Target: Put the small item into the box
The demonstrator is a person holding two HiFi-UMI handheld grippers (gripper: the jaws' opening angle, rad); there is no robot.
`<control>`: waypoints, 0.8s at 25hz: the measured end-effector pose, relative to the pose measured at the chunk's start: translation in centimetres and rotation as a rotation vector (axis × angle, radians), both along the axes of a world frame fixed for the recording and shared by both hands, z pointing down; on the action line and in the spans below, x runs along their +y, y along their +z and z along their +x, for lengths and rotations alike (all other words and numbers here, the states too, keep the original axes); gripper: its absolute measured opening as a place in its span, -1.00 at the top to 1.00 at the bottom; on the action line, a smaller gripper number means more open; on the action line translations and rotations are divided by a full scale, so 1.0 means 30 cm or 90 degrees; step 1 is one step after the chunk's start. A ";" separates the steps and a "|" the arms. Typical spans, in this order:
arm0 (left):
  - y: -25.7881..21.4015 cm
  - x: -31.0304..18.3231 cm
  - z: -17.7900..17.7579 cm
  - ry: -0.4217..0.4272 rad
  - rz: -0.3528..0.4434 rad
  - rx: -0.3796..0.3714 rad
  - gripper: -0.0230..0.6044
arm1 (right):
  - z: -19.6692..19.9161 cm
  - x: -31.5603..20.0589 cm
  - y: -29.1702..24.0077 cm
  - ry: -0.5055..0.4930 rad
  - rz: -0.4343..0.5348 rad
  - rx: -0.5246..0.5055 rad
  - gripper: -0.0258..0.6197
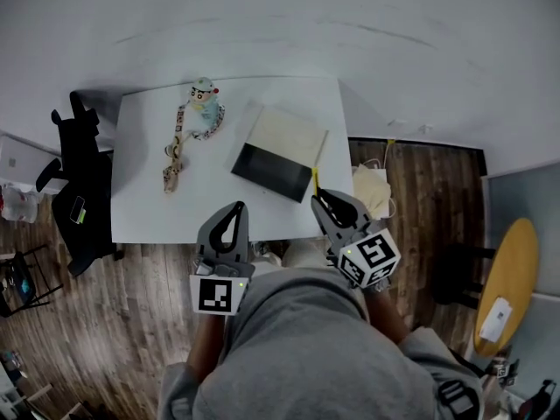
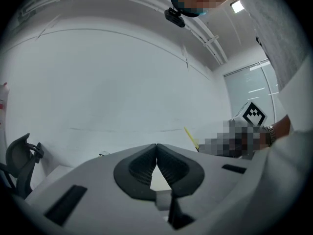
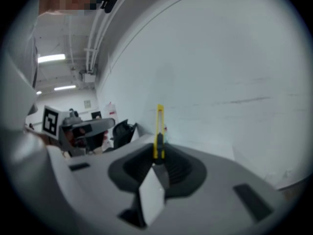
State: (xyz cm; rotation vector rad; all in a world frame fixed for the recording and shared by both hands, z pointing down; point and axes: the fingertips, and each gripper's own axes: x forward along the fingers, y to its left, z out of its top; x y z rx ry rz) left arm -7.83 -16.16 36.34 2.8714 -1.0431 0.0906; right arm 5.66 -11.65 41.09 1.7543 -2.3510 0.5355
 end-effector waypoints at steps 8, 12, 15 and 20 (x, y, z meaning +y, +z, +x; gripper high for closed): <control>0.080 -0.021 0.073 0.048 -0.024 -0.031 0.82 | 0.029 -0.073 0.084 -0.006 -0.050 0.019 0.64; 0.126 -0.039 0.081 0.050 -0.041 -0.038 0.82 | 0.034 -0.117 0.144 -0.013 -0.074 -0.008 0.65; 0.153 -0.061 0.086 0.049 -0.046 -0.043 0.82 | 0.031 -0.144 0.190 -0.021 -0.093 -0.018 0.65; 0.186 -0.101 0.099 0.036 -0.067 -0.040 0.82 | 0.019 -0.172 0.282 -0.042 -0.145 -0.026 0.65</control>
